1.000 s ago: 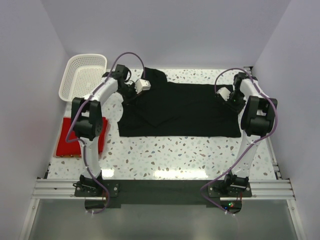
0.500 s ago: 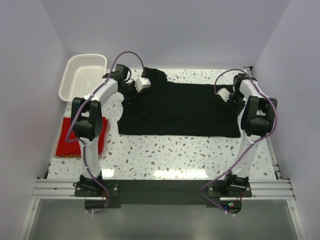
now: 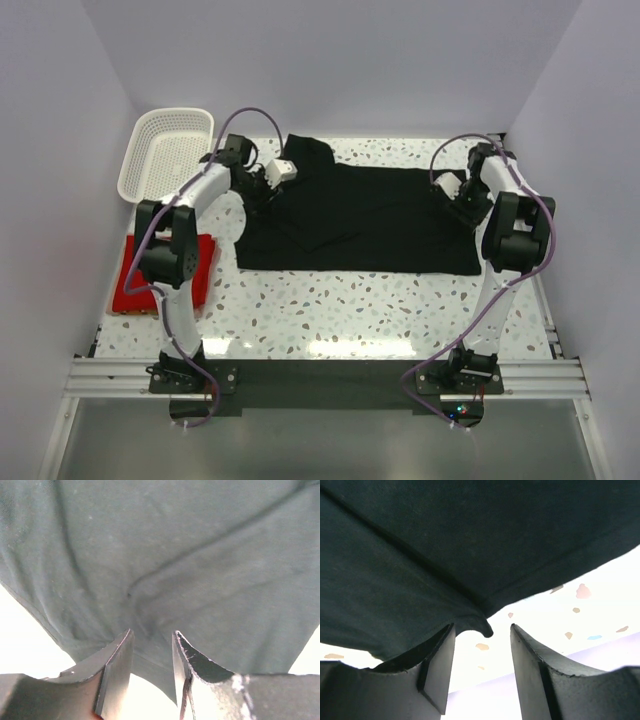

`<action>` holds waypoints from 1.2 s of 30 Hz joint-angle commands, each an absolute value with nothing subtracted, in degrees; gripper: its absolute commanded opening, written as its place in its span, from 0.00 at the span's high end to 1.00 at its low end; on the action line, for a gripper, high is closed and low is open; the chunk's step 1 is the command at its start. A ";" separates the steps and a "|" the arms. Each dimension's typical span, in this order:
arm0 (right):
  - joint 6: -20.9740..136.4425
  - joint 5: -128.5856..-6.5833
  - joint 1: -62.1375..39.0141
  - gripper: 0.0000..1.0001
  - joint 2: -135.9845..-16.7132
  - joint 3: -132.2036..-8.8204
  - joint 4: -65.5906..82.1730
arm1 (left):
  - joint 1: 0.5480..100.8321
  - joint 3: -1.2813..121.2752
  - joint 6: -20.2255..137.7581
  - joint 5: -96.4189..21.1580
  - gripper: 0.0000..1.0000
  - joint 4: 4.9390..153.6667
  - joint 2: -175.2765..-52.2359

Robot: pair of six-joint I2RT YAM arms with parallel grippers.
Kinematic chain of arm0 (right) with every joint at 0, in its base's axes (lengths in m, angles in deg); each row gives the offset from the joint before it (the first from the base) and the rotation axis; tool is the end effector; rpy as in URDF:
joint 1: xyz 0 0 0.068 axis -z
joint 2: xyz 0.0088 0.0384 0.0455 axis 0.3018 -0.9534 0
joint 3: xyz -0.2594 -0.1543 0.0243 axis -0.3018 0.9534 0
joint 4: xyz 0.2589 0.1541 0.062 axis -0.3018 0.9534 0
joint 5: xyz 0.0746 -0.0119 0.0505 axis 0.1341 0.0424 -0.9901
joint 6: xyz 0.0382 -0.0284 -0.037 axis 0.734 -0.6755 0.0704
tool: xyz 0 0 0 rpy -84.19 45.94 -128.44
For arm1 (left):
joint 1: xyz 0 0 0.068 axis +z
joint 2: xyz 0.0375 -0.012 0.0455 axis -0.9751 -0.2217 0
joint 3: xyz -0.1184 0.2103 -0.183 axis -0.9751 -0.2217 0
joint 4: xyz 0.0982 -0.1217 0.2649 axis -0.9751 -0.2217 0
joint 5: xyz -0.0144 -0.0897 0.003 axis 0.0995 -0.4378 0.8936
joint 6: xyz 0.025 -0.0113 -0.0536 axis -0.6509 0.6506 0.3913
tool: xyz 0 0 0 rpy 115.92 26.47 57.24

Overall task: Fold and stack the t-shirts
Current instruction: Fold the tshirt

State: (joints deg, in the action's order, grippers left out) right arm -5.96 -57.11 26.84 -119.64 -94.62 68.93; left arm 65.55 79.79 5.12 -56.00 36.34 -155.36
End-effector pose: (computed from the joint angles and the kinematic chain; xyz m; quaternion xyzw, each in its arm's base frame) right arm 0.4803 -0.0806 0.1708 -0.4024 0.9144 -0.0403 0.0167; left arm 0.4779 -0.1189 0.2024 0.4728 0.8274 -0.1640 0.2550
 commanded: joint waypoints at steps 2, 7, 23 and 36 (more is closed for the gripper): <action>-2.52 -61.07 26.71 0.45 -116.47 -99.29 73.34 | 62.61 76.43 9.30 -57.59 0.58 39.05 -147.25; 0.64 -64.06 26.71 0.44 -112.61 -98.59 75.28 | 56.37 70.89 14.30 -53.02 0.57 41.25 -145.93; 6.97 -69.09 27.85 0.56 -106.27 -80.58 72.74 | 44.32 68.69 24.77 -41.93 0.57 46.97 -152.08; 6.98 -66.71 29.25 0.59 -109.17 -71.87 65.53 | 43.70 68.78 26.44 -43.43 0.57 46.70 -152.34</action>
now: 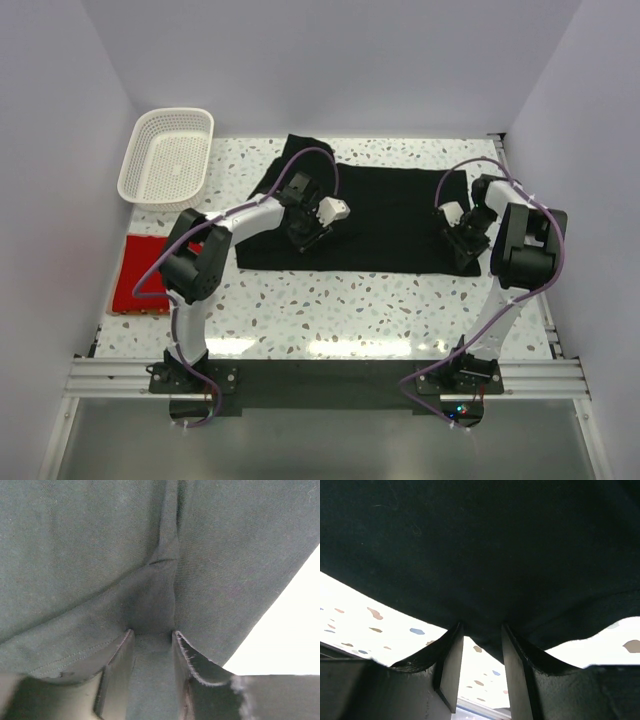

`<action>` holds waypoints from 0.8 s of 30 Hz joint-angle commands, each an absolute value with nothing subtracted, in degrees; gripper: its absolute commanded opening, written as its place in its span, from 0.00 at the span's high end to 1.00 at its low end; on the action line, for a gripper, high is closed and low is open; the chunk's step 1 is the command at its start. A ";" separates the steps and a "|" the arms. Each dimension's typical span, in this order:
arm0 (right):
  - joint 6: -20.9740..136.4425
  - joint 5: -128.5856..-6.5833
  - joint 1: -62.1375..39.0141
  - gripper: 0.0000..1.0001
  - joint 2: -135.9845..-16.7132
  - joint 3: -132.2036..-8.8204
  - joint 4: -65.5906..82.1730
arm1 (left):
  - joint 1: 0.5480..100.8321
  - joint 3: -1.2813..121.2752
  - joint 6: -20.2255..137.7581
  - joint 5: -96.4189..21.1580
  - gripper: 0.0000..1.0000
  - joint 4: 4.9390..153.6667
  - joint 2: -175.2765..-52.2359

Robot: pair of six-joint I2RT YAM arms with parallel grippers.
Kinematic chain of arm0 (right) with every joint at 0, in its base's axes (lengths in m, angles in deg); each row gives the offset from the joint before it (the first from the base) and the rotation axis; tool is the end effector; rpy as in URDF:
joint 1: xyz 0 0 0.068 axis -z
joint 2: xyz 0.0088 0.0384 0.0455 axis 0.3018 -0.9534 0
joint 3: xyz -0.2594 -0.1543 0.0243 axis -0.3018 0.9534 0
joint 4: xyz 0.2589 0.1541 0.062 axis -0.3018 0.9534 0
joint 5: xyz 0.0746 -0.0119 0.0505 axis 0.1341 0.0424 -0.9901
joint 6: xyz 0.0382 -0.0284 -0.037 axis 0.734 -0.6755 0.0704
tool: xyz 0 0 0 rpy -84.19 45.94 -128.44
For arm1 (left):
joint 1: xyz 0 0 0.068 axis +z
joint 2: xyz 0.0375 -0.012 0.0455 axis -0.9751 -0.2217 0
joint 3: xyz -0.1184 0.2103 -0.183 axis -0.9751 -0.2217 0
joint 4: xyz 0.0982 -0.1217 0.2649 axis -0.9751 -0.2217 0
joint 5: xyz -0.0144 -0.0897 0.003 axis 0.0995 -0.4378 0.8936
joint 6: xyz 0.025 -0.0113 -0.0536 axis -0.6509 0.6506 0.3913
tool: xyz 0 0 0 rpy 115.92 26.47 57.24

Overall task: Fold and stack the t-shirts
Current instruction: Fold the tshirt

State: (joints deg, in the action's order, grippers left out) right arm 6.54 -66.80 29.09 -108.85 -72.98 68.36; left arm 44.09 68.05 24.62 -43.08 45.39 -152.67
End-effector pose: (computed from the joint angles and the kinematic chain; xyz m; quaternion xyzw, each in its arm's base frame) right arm 0.3923 -0.0745 0.1446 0.2788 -0.9570 -0.0779 0.0193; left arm 0.3848 -0.2636 0.1602 0.4754 0.8470 -0.1352 0.1956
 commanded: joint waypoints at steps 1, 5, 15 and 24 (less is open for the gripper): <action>6.97 -66.80 29.17 0.59 -109.26 -71.78 65.44 | 43.79 68.86 26.44 -43.52 0.60 46.70 -152.43; 6.97 -66.89 29.17 0.59 -109.18 -71.69 65.35 | 43.79 69.91 26.36 -42.21 0.83 46.88 -152.96; 6.62 -66.71 29.25 0.59 -109.18 -71.61 65.35 | 43.79 78.17 25.39 -39.74 1.00 48.11 -155.50; 6.62 -67.15 29.25 0.59 -109.09 -71.52 65.70 | 43.70 86.97 23.02 -36.58 0.80 51.70 -161.57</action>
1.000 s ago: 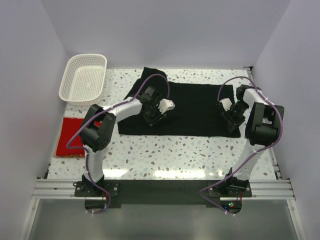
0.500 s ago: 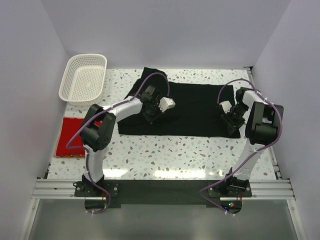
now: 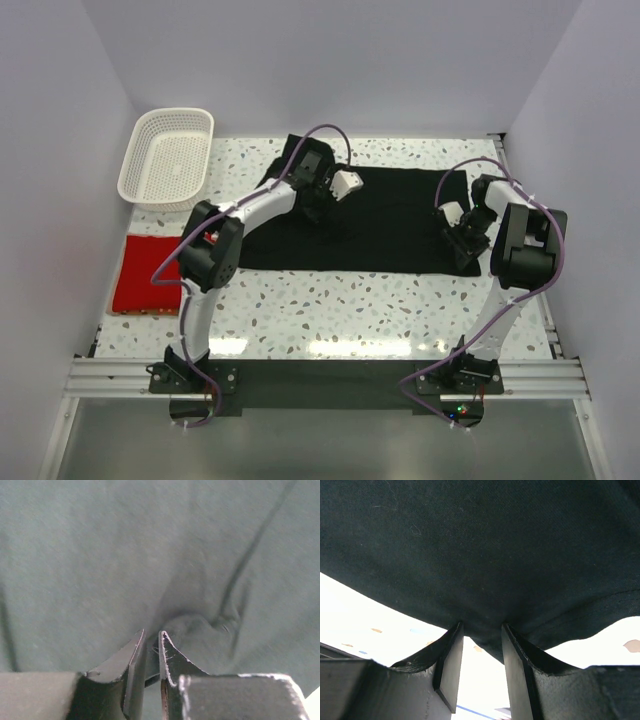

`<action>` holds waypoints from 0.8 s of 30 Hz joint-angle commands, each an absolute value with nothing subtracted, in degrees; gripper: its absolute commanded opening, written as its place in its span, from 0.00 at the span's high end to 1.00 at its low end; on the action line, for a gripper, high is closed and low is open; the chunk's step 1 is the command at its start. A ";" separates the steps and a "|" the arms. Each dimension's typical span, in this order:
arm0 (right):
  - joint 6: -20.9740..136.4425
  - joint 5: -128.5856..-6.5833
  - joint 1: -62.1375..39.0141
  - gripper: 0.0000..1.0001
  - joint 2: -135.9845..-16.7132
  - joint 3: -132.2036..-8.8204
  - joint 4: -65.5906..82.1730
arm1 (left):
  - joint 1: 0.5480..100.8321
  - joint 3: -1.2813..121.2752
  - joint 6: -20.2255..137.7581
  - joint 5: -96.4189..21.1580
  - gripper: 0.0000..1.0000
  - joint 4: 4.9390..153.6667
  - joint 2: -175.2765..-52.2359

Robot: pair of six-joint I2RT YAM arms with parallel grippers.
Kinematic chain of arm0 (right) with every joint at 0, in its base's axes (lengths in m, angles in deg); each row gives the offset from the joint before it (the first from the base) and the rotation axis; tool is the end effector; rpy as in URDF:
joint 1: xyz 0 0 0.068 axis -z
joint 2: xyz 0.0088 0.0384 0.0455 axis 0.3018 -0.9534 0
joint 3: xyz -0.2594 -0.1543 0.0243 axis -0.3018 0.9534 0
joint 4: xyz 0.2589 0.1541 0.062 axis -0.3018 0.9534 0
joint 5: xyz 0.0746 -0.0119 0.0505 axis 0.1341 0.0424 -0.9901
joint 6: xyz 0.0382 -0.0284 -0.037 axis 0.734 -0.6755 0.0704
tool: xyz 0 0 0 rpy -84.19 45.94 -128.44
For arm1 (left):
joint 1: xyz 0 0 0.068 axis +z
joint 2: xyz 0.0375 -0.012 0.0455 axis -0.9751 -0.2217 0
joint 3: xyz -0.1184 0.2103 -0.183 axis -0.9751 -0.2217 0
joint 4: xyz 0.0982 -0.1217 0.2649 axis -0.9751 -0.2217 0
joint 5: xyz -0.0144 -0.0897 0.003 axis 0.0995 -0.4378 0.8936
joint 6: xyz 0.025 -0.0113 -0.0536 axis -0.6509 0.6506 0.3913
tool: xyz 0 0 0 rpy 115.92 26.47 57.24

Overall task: Fold and stack the t-shirts
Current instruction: Fold the tshirt

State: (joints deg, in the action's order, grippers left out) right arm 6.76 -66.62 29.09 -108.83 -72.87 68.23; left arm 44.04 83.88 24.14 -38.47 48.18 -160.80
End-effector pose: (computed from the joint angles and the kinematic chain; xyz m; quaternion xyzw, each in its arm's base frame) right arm 0.3920 -0.0746 0.1441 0.2771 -0.9576 -0.0763 0.0199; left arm 0.4441 -0.2986 0.1884 0.4691 0.8285 -0.1015 0.2884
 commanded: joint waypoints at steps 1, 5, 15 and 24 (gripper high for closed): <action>6.54 -67.15 29.25 0.59 -109.09 -71.61 65.79 | 43.79 86.79 23.19 -36.23 0.79 53.36 -161.49; 6.62 -67.15 29.25 0.59 -109.17 -71.96 66.05 | 44.32 83.55 24.33 -33.76 0.76 56.89 -157.20; 6.97 -68.99 29.17 0.59 -105.49 -74.68 68.16 | 53.44 67.37 27.23 -41.93 0.58 54.99 -142.41; 7.32 -69.61 27.85 0.62 -106.18 -76.62 68.35 | 61.45 60.27 26.27 -46.42 0.60 44.42 -142.24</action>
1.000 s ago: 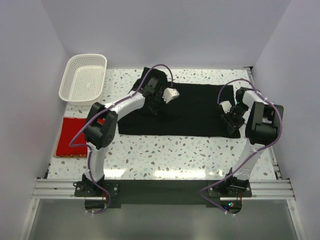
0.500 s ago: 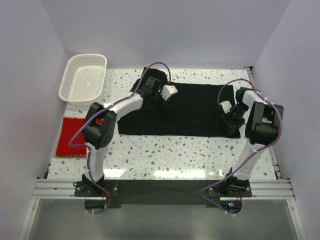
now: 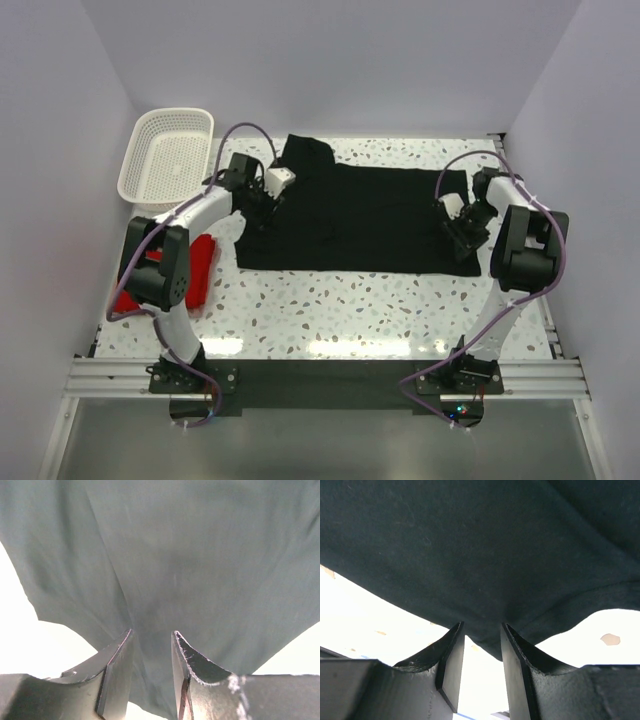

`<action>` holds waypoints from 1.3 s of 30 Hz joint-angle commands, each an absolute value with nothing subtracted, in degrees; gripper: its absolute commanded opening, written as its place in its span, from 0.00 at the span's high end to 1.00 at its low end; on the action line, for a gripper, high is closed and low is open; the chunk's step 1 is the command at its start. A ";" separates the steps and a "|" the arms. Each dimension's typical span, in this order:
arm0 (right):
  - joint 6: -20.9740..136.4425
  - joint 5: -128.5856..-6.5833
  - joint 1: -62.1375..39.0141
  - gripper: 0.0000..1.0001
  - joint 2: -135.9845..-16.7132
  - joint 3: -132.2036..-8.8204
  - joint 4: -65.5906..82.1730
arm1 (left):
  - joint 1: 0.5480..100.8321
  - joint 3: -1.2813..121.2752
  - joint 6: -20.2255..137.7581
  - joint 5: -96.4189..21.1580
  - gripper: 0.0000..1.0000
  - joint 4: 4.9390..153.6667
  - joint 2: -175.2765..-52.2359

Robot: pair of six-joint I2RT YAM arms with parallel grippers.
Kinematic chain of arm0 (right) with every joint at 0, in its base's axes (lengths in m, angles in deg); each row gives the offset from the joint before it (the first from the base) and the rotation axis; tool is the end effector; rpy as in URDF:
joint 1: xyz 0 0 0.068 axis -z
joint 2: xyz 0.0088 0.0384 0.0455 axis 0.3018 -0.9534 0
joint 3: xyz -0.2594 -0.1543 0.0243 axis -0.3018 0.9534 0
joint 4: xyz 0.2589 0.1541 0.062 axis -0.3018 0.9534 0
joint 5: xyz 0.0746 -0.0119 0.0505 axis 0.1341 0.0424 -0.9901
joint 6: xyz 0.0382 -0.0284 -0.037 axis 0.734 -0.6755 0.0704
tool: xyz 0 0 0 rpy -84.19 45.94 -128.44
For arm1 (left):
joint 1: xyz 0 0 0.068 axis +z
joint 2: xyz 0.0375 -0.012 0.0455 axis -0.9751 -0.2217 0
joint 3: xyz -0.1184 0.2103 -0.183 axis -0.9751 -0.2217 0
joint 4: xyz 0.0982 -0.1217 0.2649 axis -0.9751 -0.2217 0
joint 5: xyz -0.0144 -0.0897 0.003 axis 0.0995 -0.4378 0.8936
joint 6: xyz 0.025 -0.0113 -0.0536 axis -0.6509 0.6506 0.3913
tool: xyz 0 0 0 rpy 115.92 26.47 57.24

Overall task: Fold and stack the t-shirts
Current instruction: Fold the tshirt

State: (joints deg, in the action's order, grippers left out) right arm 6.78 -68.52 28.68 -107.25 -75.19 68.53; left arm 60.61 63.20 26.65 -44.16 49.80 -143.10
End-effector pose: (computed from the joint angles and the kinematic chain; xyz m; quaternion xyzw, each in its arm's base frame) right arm 0.4003 -0.0718 0.1658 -0.2818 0.9563 0.0764 0.0153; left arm 0.4230 -0.1379 0.2090 0.3373 0.8892 -0.1135 0.2875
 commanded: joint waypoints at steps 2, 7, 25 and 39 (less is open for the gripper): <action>7.41 -69.26 27.67 0.63 -106.97 -75.83 67.73 | 61.63 58.41 25.05 -45.55 0.60 44.50 -142.06; 6.45 -66.63 27.58 0.63 -107.94 -69.96 63.95 | 61.98 53.05 23.46 -41.86 0.62 44.50 -143.11; -2.79 -85.50 33.71 0.45 -98.17 -74.38 85.90 | 62.16 54.66 17.30 -49.76 0.57 33.95 -131.16; 25.07 -83.85 36.20 0.44 -124.63 -116.16 64.92 | 66.29 93.64 33.91 -48.97 0.44 44.32 -157.94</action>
